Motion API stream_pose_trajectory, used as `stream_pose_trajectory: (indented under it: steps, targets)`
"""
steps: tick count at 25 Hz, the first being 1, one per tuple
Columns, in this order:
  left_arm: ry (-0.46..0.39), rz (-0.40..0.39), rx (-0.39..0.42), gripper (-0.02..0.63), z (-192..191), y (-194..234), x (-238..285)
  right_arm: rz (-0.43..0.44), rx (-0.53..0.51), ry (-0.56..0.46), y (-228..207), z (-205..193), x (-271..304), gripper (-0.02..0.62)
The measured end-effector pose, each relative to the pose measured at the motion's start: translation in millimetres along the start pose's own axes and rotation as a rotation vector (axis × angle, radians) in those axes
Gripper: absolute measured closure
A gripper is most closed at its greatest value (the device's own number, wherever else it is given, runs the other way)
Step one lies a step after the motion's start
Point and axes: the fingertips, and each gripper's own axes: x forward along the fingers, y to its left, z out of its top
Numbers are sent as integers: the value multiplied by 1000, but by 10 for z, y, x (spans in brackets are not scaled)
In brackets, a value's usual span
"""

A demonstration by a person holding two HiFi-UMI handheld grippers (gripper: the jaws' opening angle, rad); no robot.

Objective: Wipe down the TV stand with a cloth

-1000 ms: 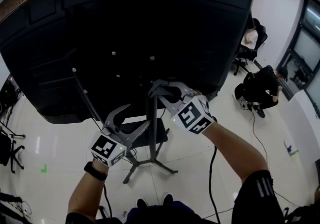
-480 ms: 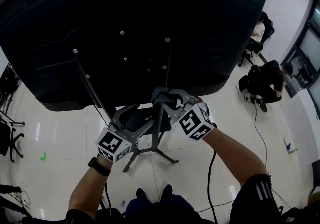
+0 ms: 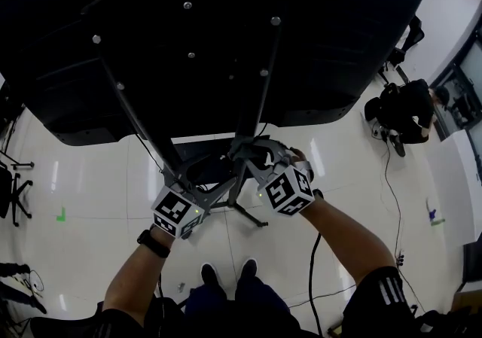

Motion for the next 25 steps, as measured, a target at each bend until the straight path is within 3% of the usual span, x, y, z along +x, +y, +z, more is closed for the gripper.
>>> stream_pose_trajectory:
  steps: [14,25]
  targets:
    - [198,-21,-100,304,-1384,-18,256,105,103,110,815,-1086,565,557]
    - [285,-12,-162,304,-2365,76,392,183,167,198,1407,-1864,1027,558]
